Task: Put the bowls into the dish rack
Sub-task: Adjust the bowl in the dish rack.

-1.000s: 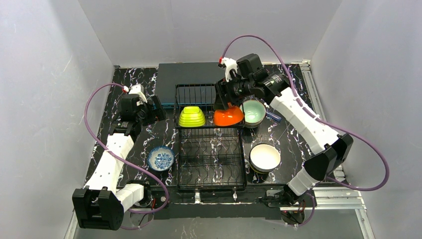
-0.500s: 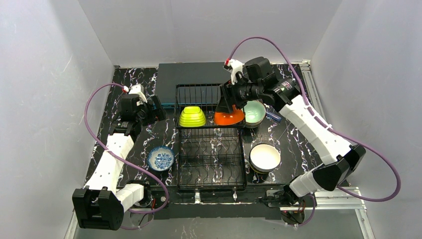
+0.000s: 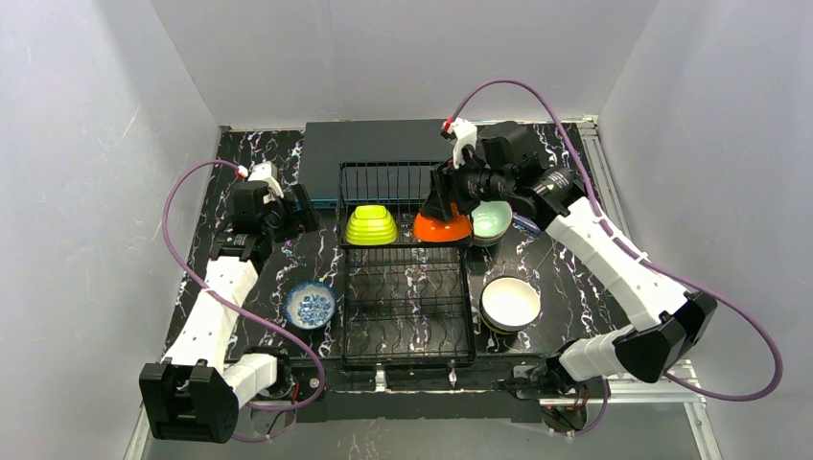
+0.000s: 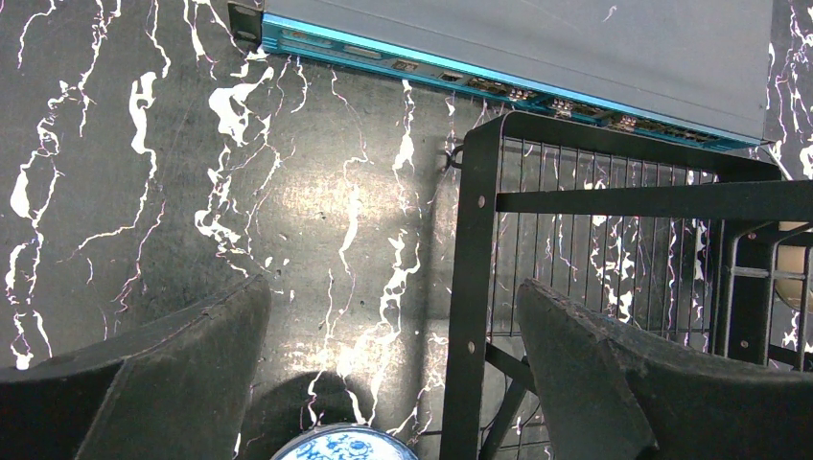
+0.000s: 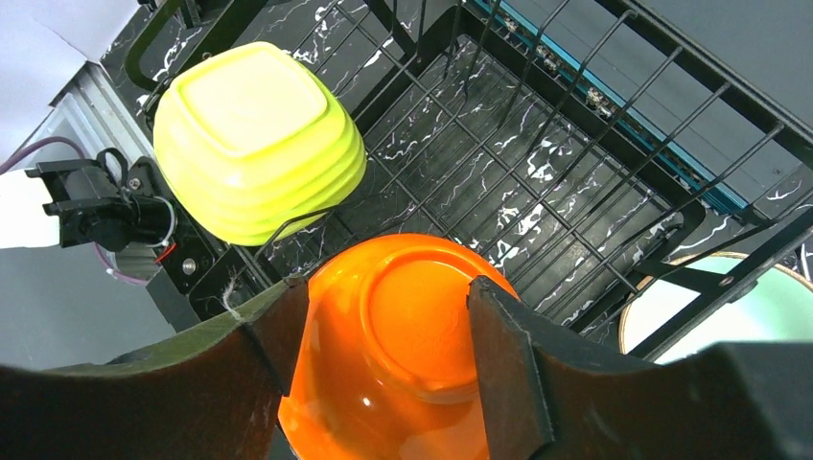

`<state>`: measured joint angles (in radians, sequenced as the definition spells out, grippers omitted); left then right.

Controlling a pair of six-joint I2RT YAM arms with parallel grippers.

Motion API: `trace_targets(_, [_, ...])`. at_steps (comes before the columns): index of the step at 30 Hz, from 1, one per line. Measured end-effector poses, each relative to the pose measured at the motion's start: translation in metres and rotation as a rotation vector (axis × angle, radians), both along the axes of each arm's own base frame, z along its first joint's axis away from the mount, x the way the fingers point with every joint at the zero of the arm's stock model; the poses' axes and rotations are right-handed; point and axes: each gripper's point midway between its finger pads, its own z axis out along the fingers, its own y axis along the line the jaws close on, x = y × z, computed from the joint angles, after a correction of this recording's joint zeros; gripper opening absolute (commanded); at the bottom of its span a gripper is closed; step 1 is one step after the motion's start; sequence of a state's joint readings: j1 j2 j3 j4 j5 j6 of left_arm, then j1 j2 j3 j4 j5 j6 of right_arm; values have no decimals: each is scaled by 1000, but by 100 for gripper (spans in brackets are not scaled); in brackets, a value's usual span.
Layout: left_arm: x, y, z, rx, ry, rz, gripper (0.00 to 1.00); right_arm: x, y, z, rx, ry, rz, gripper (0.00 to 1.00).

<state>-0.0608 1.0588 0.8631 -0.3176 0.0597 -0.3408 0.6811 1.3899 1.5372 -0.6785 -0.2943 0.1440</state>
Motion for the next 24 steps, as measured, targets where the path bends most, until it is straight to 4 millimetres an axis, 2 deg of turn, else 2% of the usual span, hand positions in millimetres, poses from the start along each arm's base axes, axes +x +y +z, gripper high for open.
trace_targets(5, [0,0,0,0,0,0,98,-5,-3,6,28,-35,7,87])
trace_targets(11, [0,0,0,1,0,0,98,-18,-14,20,30,-156,82,98])
trace_targets(16, [0,0,0,0,0,0,98,-30,-24,31,29,-301,166,99])
trace_targets(24, [0,0,0,1,0,0,98,-56,-42,33,-3,-606,347,99])
